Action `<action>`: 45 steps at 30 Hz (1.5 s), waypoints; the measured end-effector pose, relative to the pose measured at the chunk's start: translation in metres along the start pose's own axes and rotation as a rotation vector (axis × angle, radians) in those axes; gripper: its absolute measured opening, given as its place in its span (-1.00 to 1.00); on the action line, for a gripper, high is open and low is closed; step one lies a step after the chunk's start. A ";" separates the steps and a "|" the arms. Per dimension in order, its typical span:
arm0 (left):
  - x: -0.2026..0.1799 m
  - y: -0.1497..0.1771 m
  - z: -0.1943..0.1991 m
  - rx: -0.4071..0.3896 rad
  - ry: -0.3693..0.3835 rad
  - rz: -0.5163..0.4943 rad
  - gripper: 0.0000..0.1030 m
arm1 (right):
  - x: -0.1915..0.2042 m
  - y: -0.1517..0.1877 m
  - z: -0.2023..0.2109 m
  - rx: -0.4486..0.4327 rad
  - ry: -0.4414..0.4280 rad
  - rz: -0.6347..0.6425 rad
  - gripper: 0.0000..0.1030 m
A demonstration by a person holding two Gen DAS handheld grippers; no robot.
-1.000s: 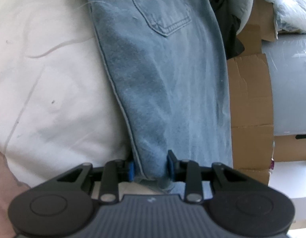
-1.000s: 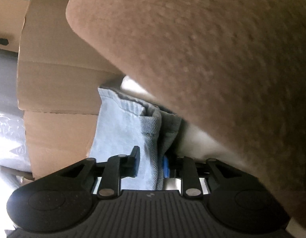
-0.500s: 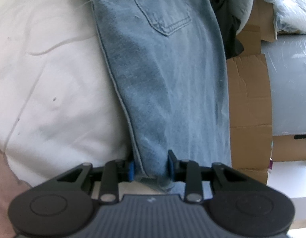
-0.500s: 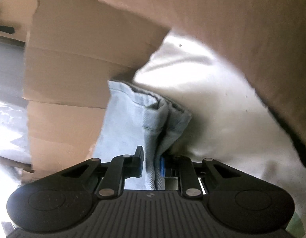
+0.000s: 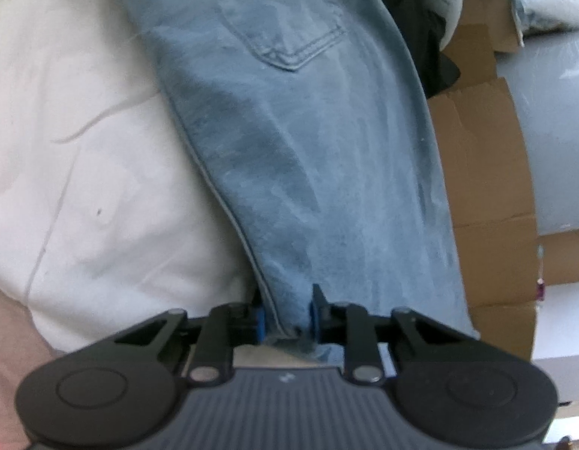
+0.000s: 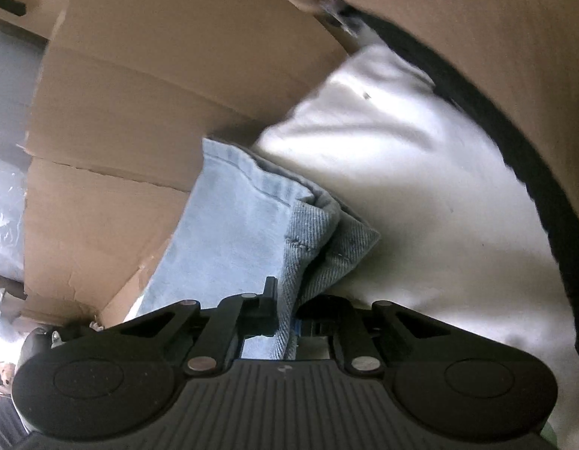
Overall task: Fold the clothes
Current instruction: 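Lift the jeans off the sheet with both grippers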
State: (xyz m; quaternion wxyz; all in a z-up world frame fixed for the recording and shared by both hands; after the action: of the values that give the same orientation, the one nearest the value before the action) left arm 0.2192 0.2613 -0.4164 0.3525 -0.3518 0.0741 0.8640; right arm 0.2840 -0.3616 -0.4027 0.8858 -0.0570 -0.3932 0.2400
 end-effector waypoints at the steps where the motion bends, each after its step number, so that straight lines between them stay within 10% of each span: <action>1: -0.004 -0.002 0.002 0.004 -0.015 -0.016 -0.58 | 0.002 0.001 0.002 -0.006 0.000 -0.008 -0.89; 18: -0.072 -0.040 0.064 0.003 -0.131 -0.176 -0.62 | -0.013 -0.018 0.096 -0.001 0.056 -0.013 -0.90; 45: -0.055 0.015 0.127 0.059 -0.203 -0.203 -0.63 | -0.081 0.059 0.266 0.000 0.106 -0.084 -0.89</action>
State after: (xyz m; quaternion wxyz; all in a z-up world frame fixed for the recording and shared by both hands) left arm 0.1661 0.2673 -0.2879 0.4541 -0.2580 0.0275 0.8523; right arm 0.0224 -0.3707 -0.2922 0.9146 -0.0529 -0.3478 0.1993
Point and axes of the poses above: each gripper's, at about its wrist camera, not at the fingertips, and z roughly against the way its jaws point, x to its left, y to its underside, the point moved 5 cm from there along -z, roughly the way its jaws point
